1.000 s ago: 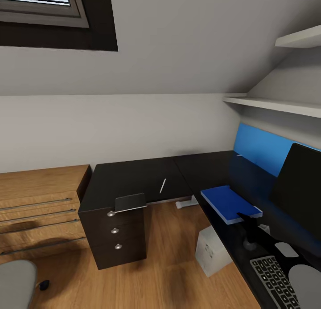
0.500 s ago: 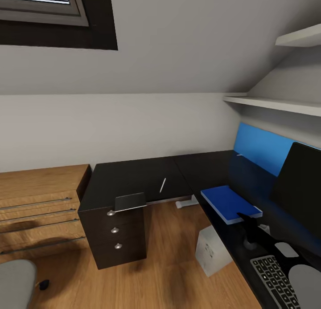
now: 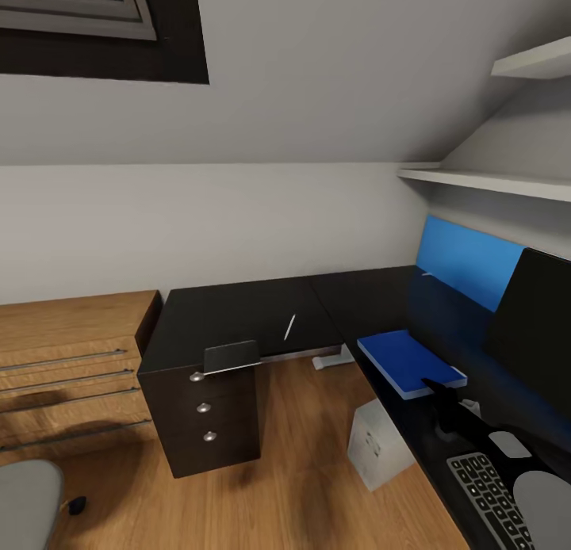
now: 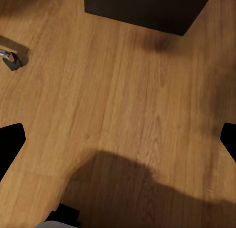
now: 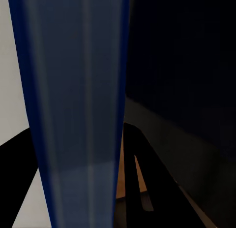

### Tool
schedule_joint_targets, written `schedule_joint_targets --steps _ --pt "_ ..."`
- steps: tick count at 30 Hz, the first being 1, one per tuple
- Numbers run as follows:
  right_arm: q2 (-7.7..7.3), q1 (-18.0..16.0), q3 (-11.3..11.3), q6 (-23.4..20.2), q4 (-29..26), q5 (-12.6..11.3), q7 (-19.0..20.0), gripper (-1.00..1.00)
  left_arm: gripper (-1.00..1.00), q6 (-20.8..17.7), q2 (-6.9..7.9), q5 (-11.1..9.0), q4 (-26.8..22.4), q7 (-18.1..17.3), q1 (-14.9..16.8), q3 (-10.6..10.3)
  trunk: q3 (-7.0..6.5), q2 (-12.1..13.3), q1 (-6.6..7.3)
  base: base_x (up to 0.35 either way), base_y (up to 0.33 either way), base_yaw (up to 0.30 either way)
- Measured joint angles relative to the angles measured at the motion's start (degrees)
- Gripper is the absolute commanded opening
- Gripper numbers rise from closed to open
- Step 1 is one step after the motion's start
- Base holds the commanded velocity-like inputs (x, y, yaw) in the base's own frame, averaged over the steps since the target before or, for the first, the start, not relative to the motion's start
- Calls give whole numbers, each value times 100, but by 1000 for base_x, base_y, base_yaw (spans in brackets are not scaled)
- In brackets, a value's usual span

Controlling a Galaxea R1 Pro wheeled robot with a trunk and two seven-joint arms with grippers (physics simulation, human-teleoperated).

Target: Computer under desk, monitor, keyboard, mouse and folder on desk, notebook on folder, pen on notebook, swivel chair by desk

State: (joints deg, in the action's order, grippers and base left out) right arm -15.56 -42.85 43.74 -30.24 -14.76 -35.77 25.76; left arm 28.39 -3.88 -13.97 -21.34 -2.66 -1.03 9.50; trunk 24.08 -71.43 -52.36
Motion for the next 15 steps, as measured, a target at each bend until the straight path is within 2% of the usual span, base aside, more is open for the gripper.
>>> schedule_joint_targets --steps 7,12,15 --pt "0 0 1 2 0 0 8 -100 100 1 -4 0 2 -2 0 0 0 0 0 0 0 0" --pt "0 0 -2 3 0 4 9 -100 100 5 -5 0 1 -4 0 0 89 -199 -109 0 0 0" --pt "0 0 0 2 0 0 9 -100 100 4 -3 0 0 -4 0 0 90 -201 -110 0 0 0"
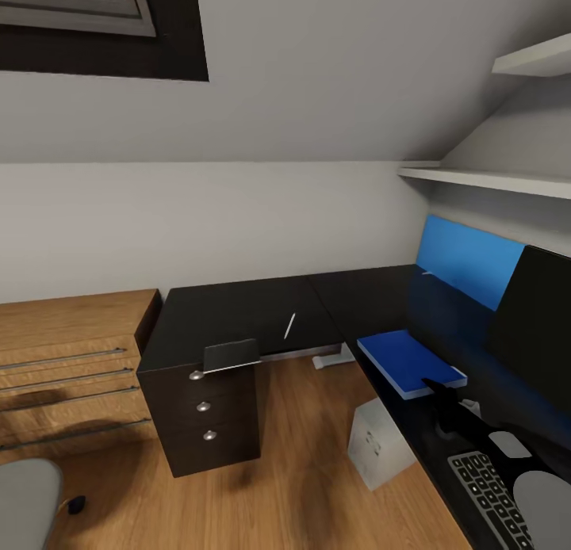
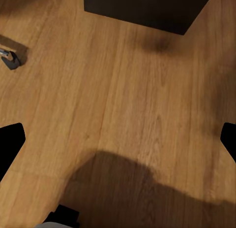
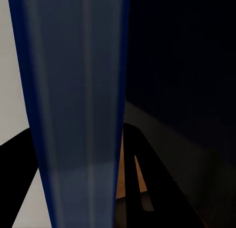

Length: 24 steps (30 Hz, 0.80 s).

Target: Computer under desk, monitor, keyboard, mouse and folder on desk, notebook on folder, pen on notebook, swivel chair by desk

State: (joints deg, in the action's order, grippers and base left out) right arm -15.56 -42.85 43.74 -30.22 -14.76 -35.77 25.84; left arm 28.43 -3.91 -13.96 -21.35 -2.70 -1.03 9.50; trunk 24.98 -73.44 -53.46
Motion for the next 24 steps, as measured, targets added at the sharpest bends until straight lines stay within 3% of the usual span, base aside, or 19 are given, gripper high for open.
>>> schedule_joint_targets --steps 24 --pt "0 0 4 0 0 -7 -1 -100 100 4 7 0 -1 1 0 0 0 0 0 0 0 0"
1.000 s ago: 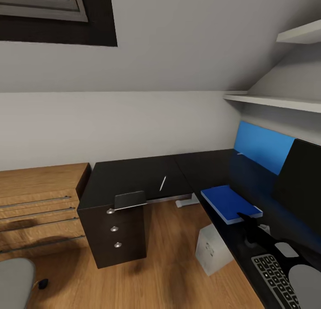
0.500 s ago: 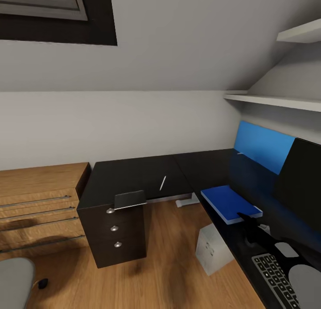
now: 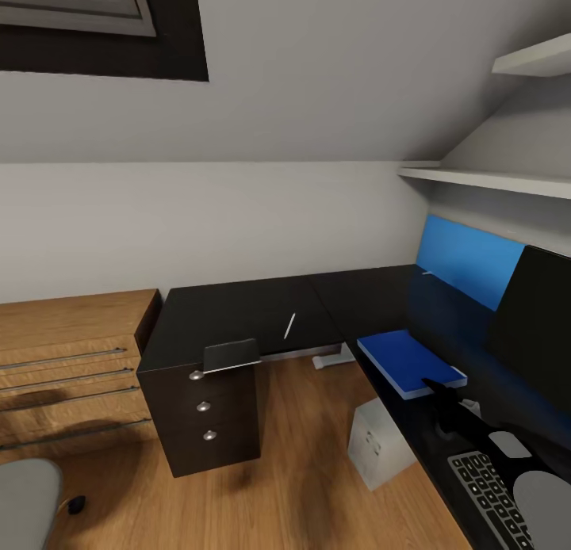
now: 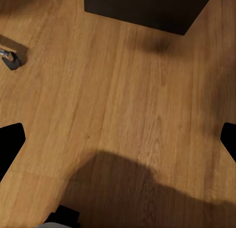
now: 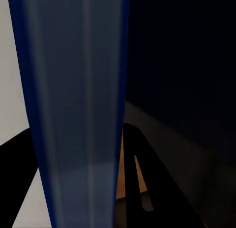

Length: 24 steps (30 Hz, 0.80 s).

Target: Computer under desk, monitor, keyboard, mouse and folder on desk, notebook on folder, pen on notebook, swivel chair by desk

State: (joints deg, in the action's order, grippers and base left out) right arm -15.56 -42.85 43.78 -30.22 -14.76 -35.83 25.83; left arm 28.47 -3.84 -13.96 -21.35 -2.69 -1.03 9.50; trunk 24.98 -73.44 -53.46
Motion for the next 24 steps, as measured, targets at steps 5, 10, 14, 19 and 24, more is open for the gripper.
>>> schedule_joint_targets --steps 5,10,14,19,24 --pt "0 0 0 0 0 0 1 -100 100 -1 0 0 0 1 0 0 0 0 0 0 0 0" --pt "0 0 -3 0 0 0 1 -100 100 0 0 0 2 2 0 0 0 0 0 0 0 0" --pt "0 0 -4 0 0 1 1 -100 100 0 0 0 2 5 0 0 0 0 0 0 0 0" --pt "-1 0 -5 1 0 5 1 -100 100 -1 0 0 0 6 0 0 71 -159 -87 0 0 0" --pt "-6 0 -4 0 0 -1 1 -100 100 0 0 -2 1 4 0 0 90 -201 -110 0 0 0"
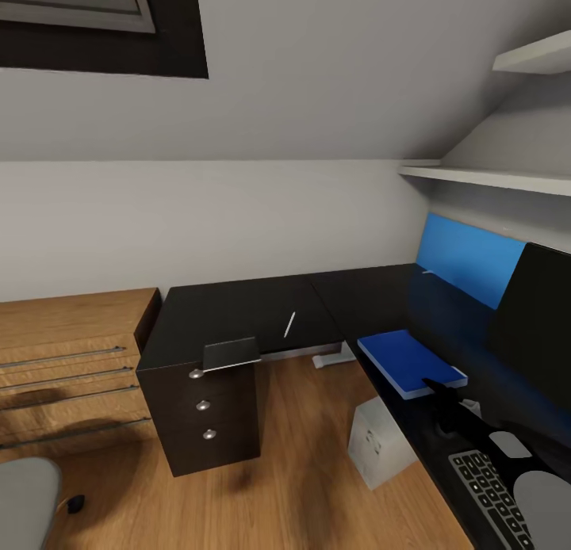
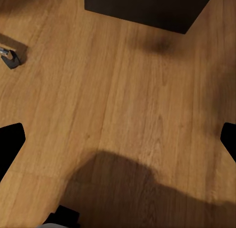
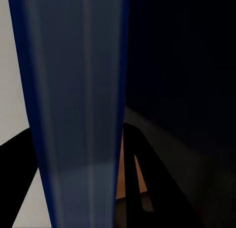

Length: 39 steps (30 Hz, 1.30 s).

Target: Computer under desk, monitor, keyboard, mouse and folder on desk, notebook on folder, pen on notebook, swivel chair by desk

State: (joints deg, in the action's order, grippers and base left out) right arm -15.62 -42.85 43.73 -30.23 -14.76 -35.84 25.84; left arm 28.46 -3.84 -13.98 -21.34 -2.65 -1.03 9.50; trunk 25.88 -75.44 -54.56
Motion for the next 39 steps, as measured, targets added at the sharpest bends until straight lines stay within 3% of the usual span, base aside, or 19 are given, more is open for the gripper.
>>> schedule_joint_targets --steps 39 --pt "-1 0 1 0 -4 -1 0 -100 100 0 0 -7 3 -2 0 1 0 0 1 25 0 0"
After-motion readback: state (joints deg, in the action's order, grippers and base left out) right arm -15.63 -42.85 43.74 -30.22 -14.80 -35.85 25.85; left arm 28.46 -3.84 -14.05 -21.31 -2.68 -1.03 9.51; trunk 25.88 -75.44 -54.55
